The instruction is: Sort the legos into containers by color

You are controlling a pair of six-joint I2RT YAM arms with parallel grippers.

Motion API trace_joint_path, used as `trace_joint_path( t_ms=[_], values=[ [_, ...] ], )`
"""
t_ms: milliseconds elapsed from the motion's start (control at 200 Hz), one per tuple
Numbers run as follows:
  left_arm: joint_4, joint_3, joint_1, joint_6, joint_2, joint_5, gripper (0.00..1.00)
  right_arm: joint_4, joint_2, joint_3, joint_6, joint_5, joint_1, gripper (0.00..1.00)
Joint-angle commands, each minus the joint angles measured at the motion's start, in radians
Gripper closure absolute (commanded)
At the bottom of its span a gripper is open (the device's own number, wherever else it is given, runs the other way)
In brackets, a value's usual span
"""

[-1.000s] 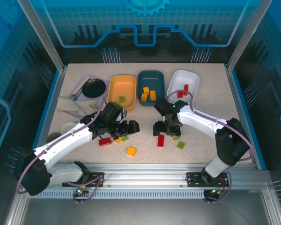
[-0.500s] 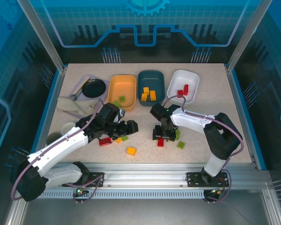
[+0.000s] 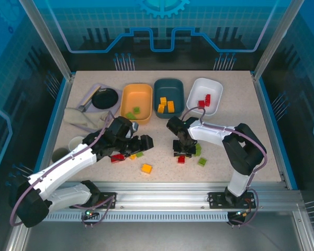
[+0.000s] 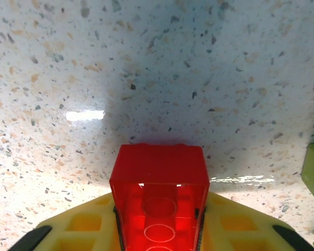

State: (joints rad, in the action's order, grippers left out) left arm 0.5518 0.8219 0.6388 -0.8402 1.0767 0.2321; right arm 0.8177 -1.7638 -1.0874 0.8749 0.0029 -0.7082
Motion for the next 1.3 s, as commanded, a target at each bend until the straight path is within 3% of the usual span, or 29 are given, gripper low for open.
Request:
trace_joint_path(
  t_ms=[0,150,320,730,925,1295],
  values=[
    [0.005,0.008,0.006,-0.026,-0.005,-0.017,0.18,0.043,0.052,-0.043,-0.008,0.061,-0.007,0.74],
    [-0.001,0.089,0.004,-0.037,0.047,-0.023,0.18,0.114,0.116,-0.151,-0.075,0.129,0.052,0.77],
    [-0.029,0.221,-0.038,-0.042,0.162,-0.001,0.18,0.119,0.113,-0.307,-0.181,0.131,0.217,0.78],
    [-0.059,0.486,-0.158,0.009,0.435,0.038,0.18,0.128,-0.340,-0.855,-0.344,0.026,0.494,0.81],
    [-0.061,0.504,-0.163,0.007,0.467,0.030,0.18,0.221,-0.526,-1.060,-0.368,0.005,0.524,0.83],
    [-0.072,0.490,-0.167,-0.004,0.473,0.027,0.18,0.224,-0.558,-0.999,-0.361,0.013,0.520,0.79]
  ],
)
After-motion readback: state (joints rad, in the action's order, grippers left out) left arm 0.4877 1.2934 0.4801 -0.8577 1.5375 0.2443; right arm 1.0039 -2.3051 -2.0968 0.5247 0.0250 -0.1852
